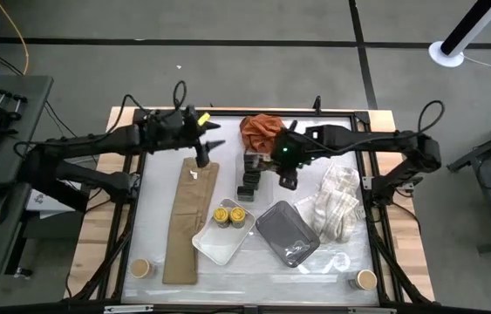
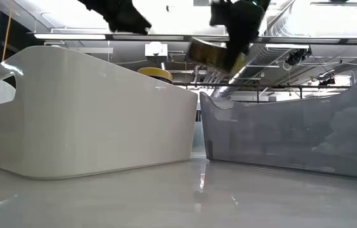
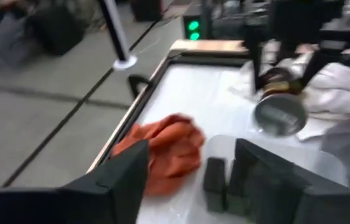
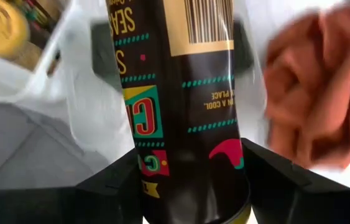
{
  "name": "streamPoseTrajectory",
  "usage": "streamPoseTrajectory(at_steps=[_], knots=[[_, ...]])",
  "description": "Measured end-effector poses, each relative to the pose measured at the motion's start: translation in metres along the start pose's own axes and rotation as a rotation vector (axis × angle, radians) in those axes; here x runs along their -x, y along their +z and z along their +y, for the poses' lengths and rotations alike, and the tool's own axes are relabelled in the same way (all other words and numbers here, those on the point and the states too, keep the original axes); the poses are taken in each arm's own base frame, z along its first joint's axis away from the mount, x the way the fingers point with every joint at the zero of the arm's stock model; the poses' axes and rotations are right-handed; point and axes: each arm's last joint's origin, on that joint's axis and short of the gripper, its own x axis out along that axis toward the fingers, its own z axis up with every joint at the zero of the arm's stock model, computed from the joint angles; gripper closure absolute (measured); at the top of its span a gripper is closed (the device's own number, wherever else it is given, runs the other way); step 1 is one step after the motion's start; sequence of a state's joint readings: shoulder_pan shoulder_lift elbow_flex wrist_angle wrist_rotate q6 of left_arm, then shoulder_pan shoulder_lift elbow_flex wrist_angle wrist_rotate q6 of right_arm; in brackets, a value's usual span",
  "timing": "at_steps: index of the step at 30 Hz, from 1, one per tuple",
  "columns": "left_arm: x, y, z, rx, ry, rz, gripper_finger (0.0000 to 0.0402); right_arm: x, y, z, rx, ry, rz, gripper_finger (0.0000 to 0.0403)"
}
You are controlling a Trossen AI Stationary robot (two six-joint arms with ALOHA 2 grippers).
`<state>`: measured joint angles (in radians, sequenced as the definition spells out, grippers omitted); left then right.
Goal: Sort spices by type
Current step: Put the yellow seasoning bottle into the white bin
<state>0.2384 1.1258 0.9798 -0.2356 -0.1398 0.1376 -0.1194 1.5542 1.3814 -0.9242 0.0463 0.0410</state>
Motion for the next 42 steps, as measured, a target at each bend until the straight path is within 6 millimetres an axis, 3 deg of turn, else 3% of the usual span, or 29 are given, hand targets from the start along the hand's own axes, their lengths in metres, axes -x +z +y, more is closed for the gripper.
streamPoseTrajectory(at_steps=[9,22,35,42], knots=[[0.009,0.019,-0.043,-0.21,-0.158,-0.09,0.0104,-0.001,0.042,0.016,0.194,-0.039,-0.071,0.0191],[-0.002,0.012,-0.088,-0.224,-0.117,-0.005,0.0098,-0.001,0.059,0.022,0.295,-0.033,-0.18,0.0194],[-0.007,0.008,-0.09,-0.347,-0.001,0.034,0.0098,0.003,0.064,0.049,0.154,-0.076,-0.275,0.0194],[-0.007,0.008,-0.091,-0.374,-0.131,0.019,0.01,0.004,0.065,0.056,0.086,-0.091,-0.309,0.0194]])
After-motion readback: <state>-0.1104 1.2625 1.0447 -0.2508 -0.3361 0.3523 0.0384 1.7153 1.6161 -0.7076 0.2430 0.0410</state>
